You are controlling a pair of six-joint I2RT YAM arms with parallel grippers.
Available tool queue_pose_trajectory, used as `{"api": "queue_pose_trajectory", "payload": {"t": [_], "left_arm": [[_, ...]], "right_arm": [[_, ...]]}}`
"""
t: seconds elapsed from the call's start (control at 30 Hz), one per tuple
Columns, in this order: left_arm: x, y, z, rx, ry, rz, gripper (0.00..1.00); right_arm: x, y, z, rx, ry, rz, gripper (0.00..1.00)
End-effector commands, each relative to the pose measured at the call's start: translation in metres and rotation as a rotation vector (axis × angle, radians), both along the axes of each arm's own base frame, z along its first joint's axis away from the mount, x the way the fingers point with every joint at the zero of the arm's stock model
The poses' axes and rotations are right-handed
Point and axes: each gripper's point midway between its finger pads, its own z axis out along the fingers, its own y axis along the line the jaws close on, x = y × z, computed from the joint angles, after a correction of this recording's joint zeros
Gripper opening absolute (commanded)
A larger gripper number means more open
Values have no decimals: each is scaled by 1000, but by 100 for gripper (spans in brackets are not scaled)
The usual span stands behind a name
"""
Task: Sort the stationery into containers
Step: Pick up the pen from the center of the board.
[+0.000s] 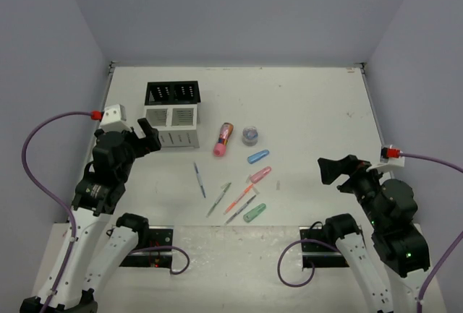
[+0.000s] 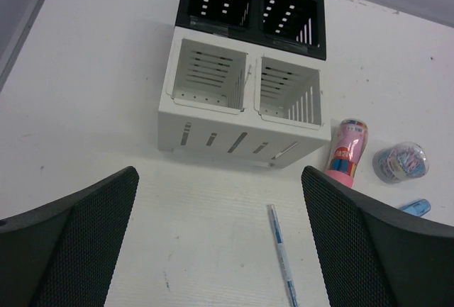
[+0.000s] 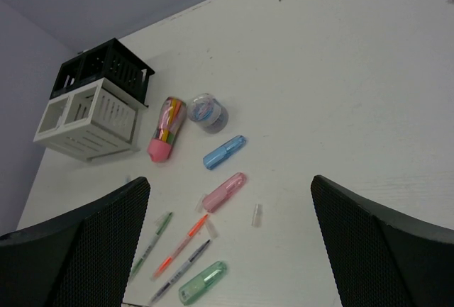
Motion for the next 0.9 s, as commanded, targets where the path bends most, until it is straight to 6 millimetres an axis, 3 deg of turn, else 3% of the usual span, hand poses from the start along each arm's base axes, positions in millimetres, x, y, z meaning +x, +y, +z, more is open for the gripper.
{"api": "queue_pose_trajectory", "payload": {"t": [0.0,0.33,0.63,0.77,0.87], "left_arm": [[3,3,3,-1,-15,26,100],[3,6,-3,-23,4,64,100],[11,-21,-2,-9,26,-99,100],[16,-75,-8,-83,108,-269,100],[4,-122,-35,-3,190,-318,100]], "right_arm": [[-1,-2,17,3,-56,-8,99],[3,12,9,9,-6,62,99],[-1,29,-9,-13,74,175,99],[-2,40,-10,-11,82,249,99],[0,42,-12,-6,86,256,99]]}}
